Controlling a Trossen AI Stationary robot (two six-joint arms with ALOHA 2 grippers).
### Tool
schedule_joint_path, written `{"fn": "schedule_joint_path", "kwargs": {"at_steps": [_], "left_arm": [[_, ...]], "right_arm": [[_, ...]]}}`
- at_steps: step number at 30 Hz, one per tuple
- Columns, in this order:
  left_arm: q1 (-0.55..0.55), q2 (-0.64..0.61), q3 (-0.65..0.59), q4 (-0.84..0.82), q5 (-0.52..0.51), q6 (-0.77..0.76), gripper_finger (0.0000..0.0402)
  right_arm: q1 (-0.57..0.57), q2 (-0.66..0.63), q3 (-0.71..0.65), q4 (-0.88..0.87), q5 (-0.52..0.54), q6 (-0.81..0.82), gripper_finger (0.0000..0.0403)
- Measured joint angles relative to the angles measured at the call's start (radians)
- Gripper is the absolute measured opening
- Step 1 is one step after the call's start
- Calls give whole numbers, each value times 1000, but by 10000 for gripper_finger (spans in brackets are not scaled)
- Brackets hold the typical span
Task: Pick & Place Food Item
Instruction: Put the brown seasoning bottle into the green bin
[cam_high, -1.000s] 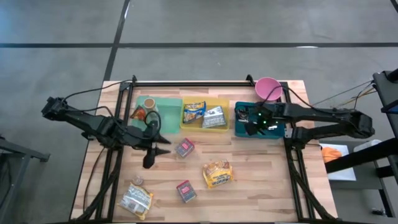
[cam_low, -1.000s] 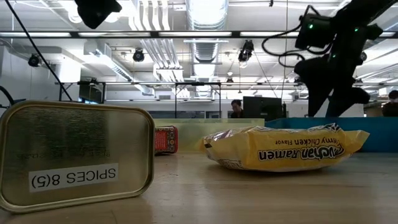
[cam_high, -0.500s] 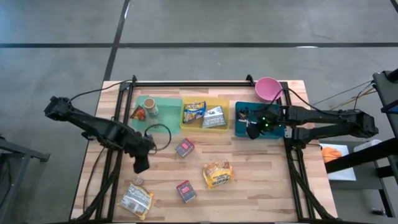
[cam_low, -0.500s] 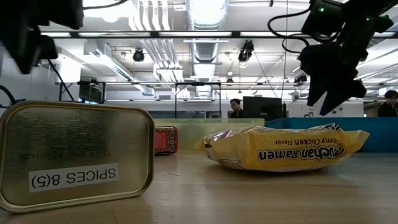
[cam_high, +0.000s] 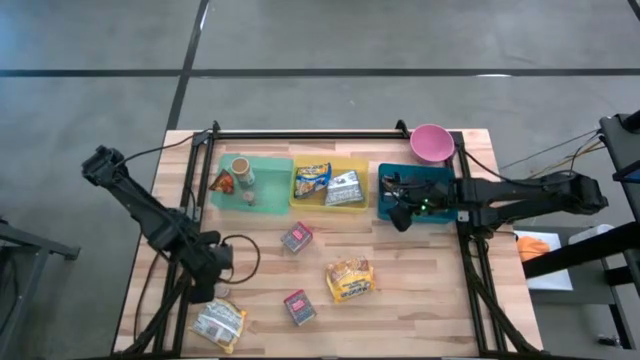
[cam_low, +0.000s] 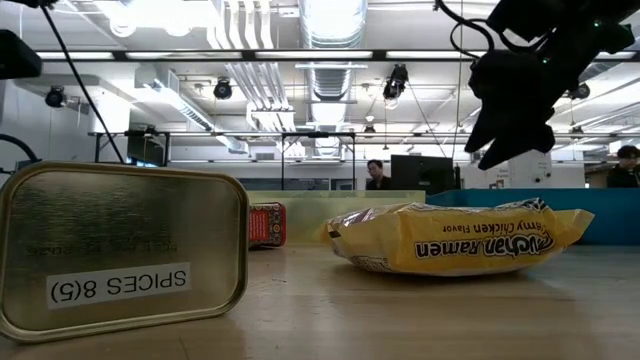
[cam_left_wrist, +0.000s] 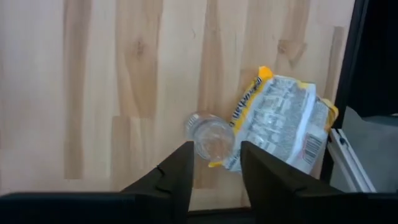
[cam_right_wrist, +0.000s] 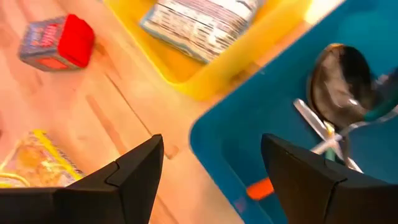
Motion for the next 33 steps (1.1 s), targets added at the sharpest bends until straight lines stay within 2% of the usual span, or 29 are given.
{"fn": "schedule_joint_path", "kwargs": {"at_steps": [3, 8, 15, 18, 22, 26, 30, 33], "left_arm": [[-22, 0, 0, 16, 0, -48, 115], [-25, 0, -2, 12, 6, -89, 108], [-24, 0, -3, 12, -54, -113, 112], [-24, 0, -3, 14, -68, -134, 136], [-24, 0, -3, 36, -62, -124, 202], [-25, 0, -8, 142, -11, -118, 263], [-25, 9, -12, 122, -11, -183, 292], [-25, 24, -14, 115, -11, -306, 296]], "right_arm": [[14, 2, -30, 74, 1, 0, 265], [21, 6, -90, 196, -1, 5, 265], [21, 6, -140, 208, -2, 56, 265], [21, 6, -150, 207, -3, 59, 265], [21, 6, -152, 207, -3, 59, 265], [21, 6, -152, 207, -3, 56, 265], [21, 6, -152, 206, -4, 58, 265], [22, 6, -154, 205, -5, 61, 265]]}}
